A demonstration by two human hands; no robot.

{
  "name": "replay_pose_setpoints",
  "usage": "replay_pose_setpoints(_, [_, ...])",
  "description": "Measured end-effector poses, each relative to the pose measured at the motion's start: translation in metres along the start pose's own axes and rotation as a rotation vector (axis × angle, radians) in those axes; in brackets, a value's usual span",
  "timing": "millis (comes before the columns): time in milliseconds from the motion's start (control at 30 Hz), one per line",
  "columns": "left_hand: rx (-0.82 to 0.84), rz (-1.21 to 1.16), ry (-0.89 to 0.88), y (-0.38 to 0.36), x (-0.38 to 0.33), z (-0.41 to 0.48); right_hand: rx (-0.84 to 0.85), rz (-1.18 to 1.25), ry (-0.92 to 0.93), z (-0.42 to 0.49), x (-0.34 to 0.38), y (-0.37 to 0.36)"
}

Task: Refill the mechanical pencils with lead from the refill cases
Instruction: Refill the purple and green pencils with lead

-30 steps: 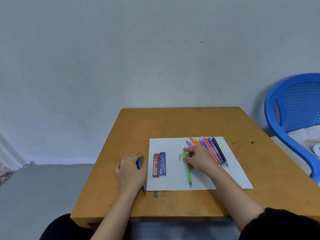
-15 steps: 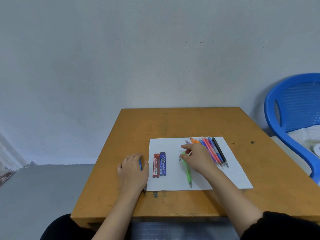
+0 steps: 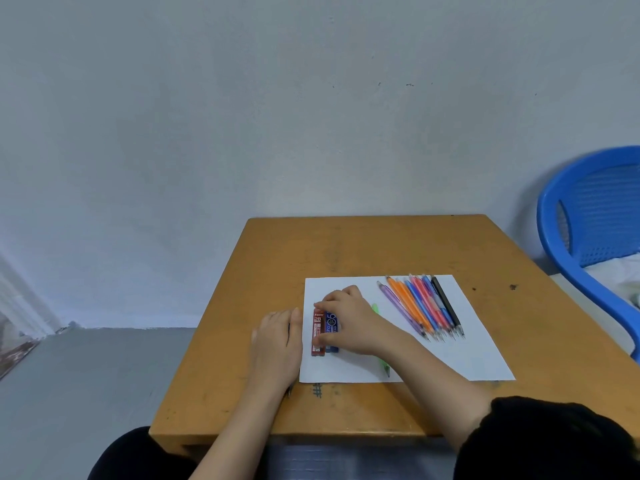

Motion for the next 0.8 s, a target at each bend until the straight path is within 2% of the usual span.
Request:
replay_pose_setpoints(267, [0.023,-0.184,-0.038,-0.001,-0.005,-0.002,0.059,-0.092,-0.055,0.007,-0.008,-0.009])
replay_pose_setpoints(600, [0.039,-0.19,-0.052,-0.003,-0.004,-0.003,0.129,-0.054,-0.032,0.014,-0.007,-0.012])
replay_pose_setpoints(800, [-0.068,-0.283,-0.043,0.008,0.0,-0.005,0.168,0.003,-0.04,0.019,-0.007,-0.012])
Point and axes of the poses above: each hand's wrist, its own z-axis towards the middle knuckle, its own y-axis out of the back of the hand, x = y × z, the point moved 10 cm from there along z, towards the middle knuckle, and after that the axes turned 15 degrees about -z, right-handed, at the moved point
